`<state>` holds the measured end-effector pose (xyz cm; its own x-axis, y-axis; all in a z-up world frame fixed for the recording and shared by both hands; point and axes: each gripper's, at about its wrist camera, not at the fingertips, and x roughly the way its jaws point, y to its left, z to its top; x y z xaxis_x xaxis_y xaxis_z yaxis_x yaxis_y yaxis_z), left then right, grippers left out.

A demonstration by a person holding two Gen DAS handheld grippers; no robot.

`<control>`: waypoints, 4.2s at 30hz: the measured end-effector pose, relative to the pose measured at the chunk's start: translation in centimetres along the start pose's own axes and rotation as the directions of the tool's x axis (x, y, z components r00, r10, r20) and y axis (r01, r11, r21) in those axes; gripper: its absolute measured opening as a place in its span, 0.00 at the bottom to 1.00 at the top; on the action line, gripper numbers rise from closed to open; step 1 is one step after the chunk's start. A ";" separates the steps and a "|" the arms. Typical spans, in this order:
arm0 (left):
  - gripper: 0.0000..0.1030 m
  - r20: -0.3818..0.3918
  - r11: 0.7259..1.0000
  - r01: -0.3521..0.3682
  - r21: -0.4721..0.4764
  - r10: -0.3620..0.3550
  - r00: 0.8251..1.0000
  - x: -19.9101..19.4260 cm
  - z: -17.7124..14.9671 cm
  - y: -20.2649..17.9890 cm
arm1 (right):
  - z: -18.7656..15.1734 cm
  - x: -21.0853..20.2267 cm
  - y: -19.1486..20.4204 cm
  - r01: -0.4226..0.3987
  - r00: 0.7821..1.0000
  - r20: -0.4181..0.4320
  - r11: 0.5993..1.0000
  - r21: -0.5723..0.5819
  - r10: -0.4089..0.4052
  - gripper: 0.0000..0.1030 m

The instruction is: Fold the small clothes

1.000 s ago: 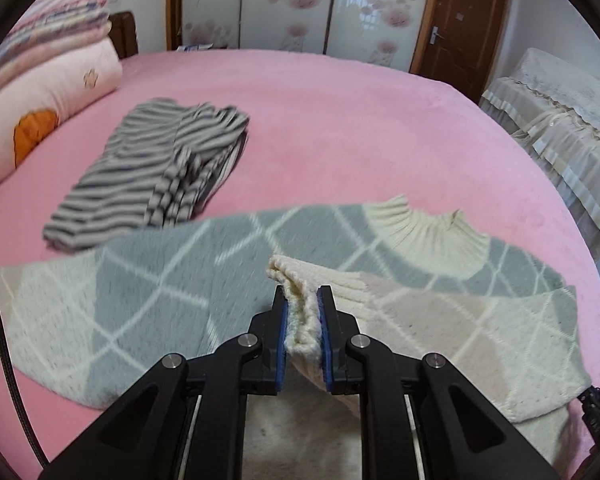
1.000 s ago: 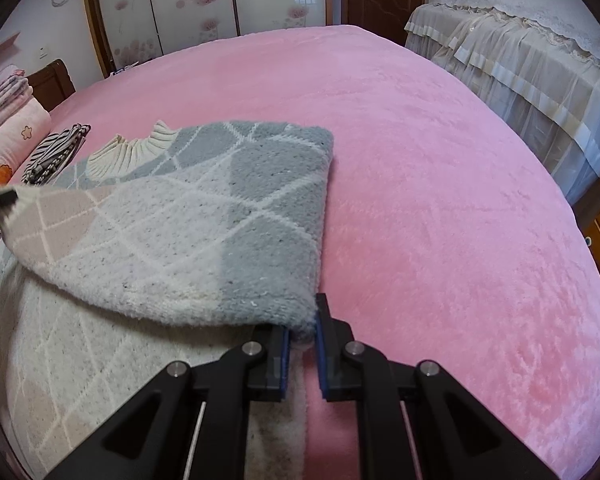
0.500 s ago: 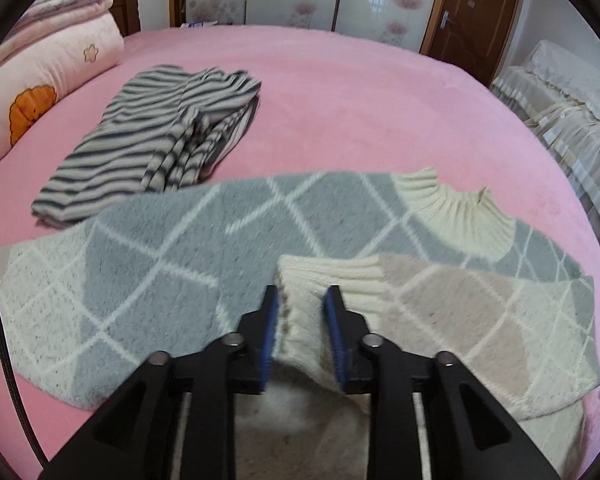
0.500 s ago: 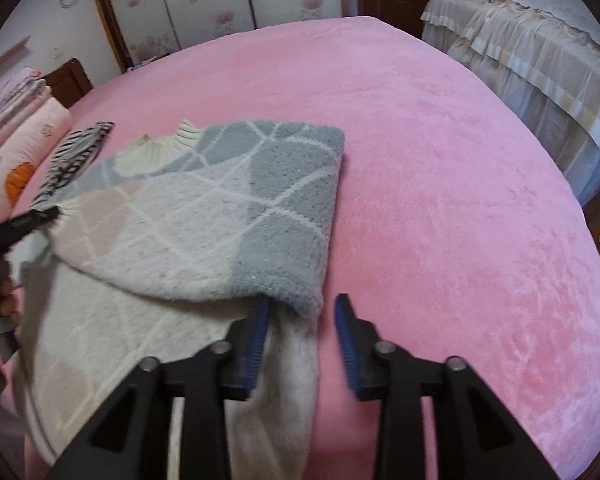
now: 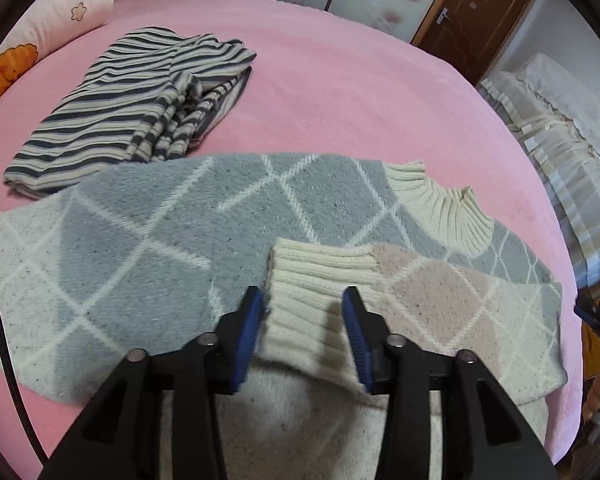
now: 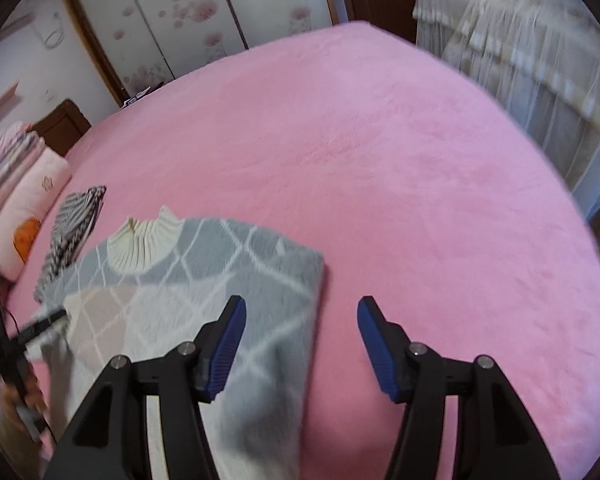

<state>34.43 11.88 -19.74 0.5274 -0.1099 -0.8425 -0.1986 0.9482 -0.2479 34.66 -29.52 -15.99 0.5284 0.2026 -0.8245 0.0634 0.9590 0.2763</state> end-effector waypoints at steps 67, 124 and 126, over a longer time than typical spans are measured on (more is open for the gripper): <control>0.67 0.115 0.961 -0.261 0.088 0.251 0.961 -12.0 -7.0 -3.1 | -11.5 -0.7 5.9 0.245 0.969 0.027 0.944 -0.223 -0.245 0.17; 0.94 -0.048 0.780 -0.395 -0.485 0.427 0.903 -19.8 -2.8 33.0 | -14.7 2.4 54.6 -0.232 0.970 -0.087 0.763 -0.603 0.226 0.17; 0.93 -0.102 0.762 -0.410 -0.500 0.419 0.902 -18.5 -2.9 34.4 | -14.9 3.1 54.9 -0.235 0.970 -0.098 0.764 -0.601 0.222 0.17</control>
<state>15.51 45.64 -14.07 0.3086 0.2675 -0.9128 -0.7812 0.6188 -0.0827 27.15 26.71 -10.71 0.4440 0.4284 -0.7870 -0.5848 0.8040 0.1077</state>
